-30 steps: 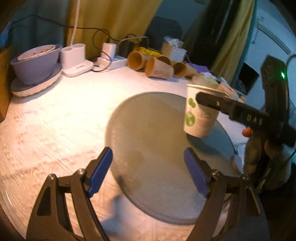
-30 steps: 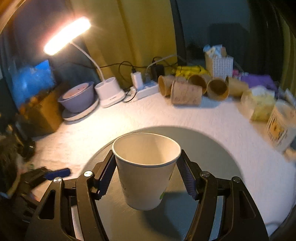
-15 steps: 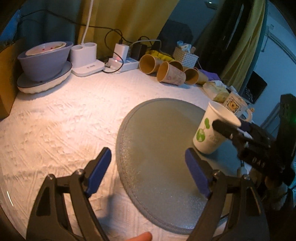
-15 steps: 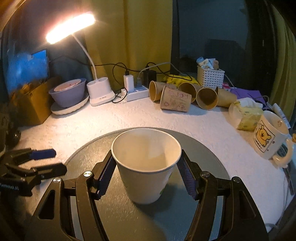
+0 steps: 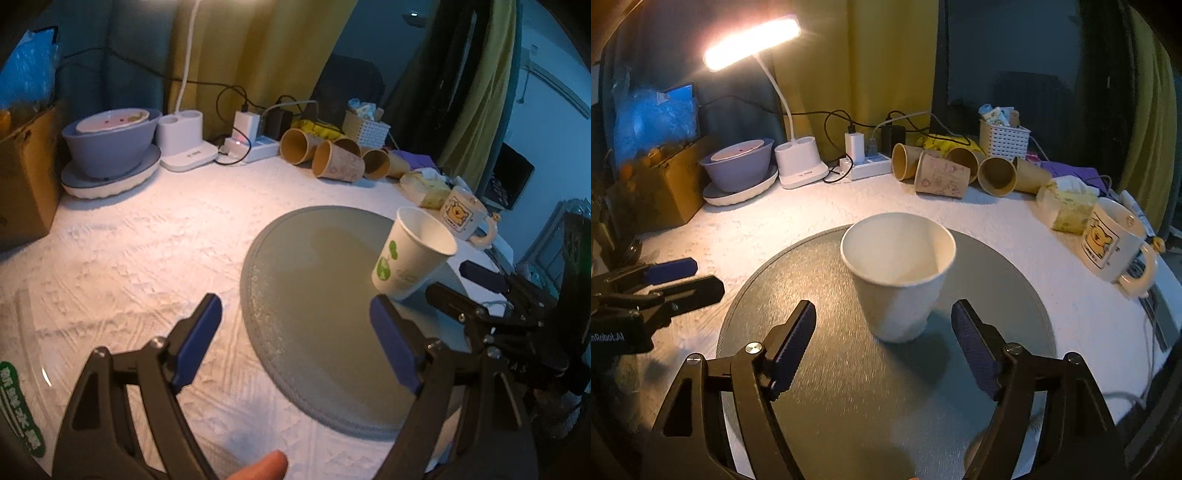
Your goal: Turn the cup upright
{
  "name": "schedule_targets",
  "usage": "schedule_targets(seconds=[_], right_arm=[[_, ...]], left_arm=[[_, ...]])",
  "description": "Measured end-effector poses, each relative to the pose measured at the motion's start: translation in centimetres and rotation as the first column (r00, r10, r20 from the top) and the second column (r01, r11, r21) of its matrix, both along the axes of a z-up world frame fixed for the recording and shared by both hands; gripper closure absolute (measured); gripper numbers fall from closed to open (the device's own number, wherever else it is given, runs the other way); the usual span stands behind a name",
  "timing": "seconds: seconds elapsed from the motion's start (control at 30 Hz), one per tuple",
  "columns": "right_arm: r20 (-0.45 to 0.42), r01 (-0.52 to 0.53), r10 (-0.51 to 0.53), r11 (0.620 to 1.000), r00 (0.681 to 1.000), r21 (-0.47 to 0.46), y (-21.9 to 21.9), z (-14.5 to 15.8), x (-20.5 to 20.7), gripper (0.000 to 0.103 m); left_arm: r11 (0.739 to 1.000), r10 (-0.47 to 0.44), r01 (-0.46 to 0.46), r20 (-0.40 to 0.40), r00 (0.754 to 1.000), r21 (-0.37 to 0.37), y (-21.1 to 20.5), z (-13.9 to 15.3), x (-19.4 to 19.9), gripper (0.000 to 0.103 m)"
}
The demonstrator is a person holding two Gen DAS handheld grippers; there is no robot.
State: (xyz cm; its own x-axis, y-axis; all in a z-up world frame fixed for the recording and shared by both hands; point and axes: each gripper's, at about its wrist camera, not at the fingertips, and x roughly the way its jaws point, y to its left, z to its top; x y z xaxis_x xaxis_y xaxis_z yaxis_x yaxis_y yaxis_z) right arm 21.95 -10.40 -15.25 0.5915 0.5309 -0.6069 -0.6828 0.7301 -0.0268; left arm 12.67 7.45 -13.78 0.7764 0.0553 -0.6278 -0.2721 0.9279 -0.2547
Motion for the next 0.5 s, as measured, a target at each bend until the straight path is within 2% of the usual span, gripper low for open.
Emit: schedule_targets(seconds=[0.23, 0.5], right_arm=[[-0.002, 0.043, -0.043, 0.999, 0.999, -0.016, -1.6, 0.2, -2.3, 0.024], [-0.016, 0.091, -0.091, 0.996, 0.996, 0.002, -4.0, 1.1, -4.5, 0.024]], left_arm=[[0.999, 0.001, -0.003, 0.033, 0.999, 0.048, -1.3, 1.1, -1.8, 0.019], [0.993, -0.038, 0.029, 0.084, 0.996, 0.111, -3.6, 2.6, -4.0, 0.019]])
